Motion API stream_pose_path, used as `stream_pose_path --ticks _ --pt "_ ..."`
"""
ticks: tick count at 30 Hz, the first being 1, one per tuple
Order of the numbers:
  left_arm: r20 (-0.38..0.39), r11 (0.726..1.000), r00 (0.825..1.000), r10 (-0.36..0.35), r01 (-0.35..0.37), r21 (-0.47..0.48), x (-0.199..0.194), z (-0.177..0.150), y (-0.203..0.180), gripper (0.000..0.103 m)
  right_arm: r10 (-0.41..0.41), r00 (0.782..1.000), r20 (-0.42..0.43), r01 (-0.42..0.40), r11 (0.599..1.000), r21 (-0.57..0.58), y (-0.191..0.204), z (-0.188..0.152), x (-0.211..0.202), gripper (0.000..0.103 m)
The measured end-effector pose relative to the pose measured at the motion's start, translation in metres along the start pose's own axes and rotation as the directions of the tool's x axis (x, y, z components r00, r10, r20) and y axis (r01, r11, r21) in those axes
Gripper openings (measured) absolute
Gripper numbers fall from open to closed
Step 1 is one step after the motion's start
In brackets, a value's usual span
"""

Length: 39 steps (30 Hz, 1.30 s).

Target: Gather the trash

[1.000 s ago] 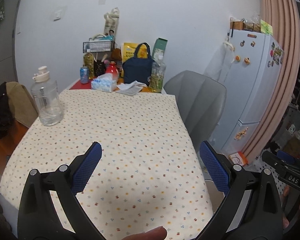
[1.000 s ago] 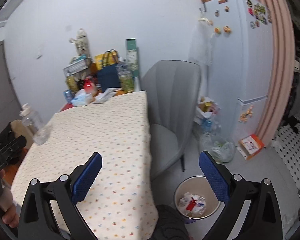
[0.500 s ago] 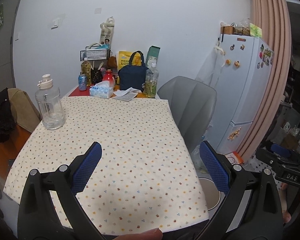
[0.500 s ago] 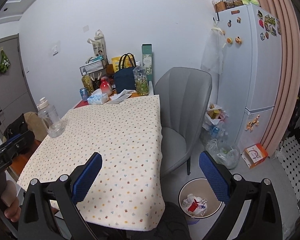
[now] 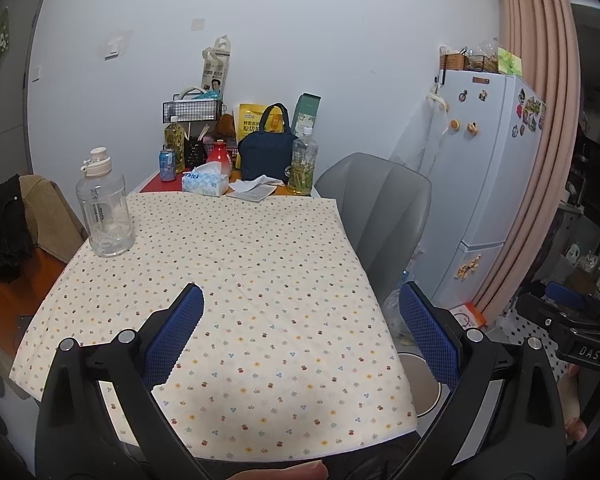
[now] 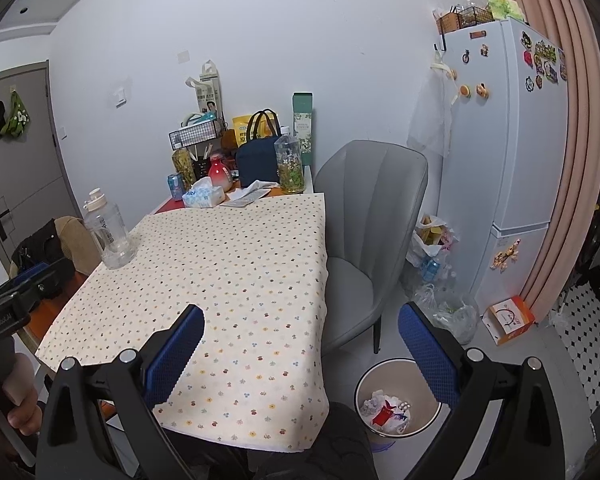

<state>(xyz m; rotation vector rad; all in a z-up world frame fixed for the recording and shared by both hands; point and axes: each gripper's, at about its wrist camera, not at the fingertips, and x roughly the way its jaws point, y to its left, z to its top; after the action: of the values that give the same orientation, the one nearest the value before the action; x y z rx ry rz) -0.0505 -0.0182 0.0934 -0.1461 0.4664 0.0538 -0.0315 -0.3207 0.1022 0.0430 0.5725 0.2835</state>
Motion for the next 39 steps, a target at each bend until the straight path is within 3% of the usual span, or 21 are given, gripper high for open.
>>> stream_pose_path --ticks 39 --pt "-0.001 1.000 1.000 0.022 -0.022 -0.022 -0.012 -0.007 0.007 0.097 0.018 1.000 -0.002 -0.018 1.000 0.004 0.002 -0.005 0.002 0.095"
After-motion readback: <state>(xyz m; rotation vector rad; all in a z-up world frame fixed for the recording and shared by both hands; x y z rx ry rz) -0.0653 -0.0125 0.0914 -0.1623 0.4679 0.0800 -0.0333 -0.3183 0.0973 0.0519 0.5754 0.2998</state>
